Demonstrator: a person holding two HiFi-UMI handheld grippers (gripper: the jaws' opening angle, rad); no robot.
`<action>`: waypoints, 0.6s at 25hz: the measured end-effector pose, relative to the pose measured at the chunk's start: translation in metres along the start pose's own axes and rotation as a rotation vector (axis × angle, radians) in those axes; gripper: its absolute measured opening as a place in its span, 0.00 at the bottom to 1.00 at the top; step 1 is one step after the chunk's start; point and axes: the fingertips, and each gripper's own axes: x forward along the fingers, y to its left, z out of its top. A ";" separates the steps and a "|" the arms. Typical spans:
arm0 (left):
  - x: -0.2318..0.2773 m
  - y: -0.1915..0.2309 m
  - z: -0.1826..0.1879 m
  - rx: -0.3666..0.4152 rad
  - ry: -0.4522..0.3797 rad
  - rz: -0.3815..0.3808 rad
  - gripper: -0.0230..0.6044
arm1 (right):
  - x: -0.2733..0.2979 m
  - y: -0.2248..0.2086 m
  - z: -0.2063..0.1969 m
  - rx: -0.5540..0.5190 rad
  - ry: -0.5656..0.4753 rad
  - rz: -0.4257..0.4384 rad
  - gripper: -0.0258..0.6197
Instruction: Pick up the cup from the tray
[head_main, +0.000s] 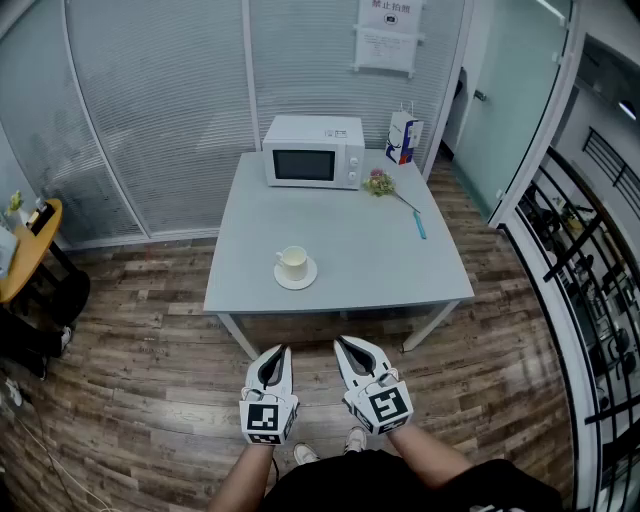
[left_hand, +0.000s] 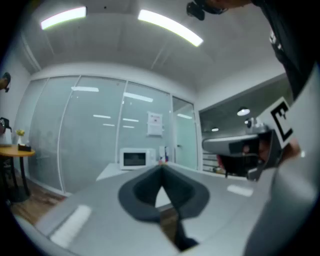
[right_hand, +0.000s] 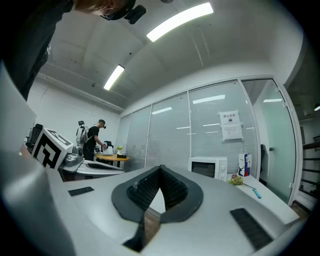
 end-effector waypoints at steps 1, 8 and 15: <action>-0.001 0.000 -0.001 0.000 0.001 0.000 0.04 | 0.000 0.001 0.000 0.000 0.000 -0.001 0.04; -0.008 0.001 0.002 0.002 -0.001 -0.010 0.04 | -0.005 0.005 0.005 0.023 -0.026 -0.017 0.04; -0.007 0.002 -0.005 0.008 0.005 -0.027 0.04 | -0.012 0.001 -0.002 0.053 -0.030 -0.059 0.04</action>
